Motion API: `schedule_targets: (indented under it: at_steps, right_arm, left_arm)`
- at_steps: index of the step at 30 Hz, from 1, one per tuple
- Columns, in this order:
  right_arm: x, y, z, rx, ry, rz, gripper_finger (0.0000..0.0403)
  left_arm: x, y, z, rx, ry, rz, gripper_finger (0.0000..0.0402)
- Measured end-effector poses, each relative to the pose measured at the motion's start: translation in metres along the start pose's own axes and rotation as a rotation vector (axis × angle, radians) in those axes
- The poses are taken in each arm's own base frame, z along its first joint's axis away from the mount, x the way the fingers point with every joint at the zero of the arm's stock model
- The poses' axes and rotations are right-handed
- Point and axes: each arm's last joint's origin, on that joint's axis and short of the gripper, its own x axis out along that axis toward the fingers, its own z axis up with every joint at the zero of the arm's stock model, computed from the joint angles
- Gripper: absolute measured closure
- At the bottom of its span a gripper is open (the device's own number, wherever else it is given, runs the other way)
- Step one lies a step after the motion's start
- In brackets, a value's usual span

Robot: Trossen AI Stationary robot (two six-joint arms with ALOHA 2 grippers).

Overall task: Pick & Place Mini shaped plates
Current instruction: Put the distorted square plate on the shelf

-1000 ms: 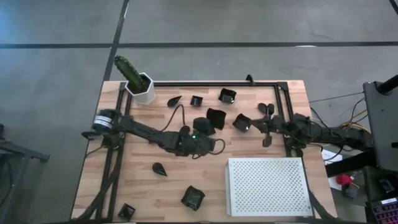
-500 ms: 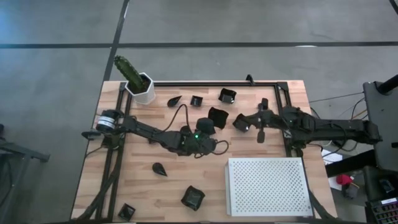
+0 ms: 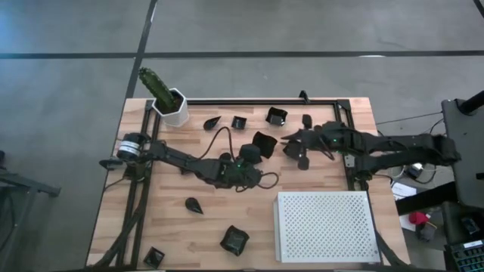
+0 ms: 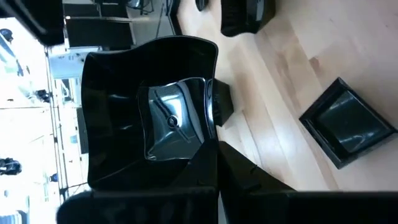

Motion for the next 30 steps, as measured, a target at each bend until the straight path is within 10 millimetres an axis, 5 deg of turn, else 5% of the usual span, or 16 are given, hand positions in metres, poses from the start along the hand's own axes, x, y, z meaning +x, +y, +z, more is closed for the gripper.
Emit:
schedule_targets:
  at_steps: [17, 30]
  right_arm:
    - [0.046, -0.002, 0.016, -0.089, 0.089, -0.014, 0.03]
    - [0.048, -0.004, 0.018, -0.112, 0.111, -0.069, 0.0305]
  left_arm:
    - [0.009, 0.002, -0.007, 0.01, 0.031, -0.013, 0.0401]
    - [0.008, 0.001, -0.008, 0.012, 0.039, -0.024, 0.0401]
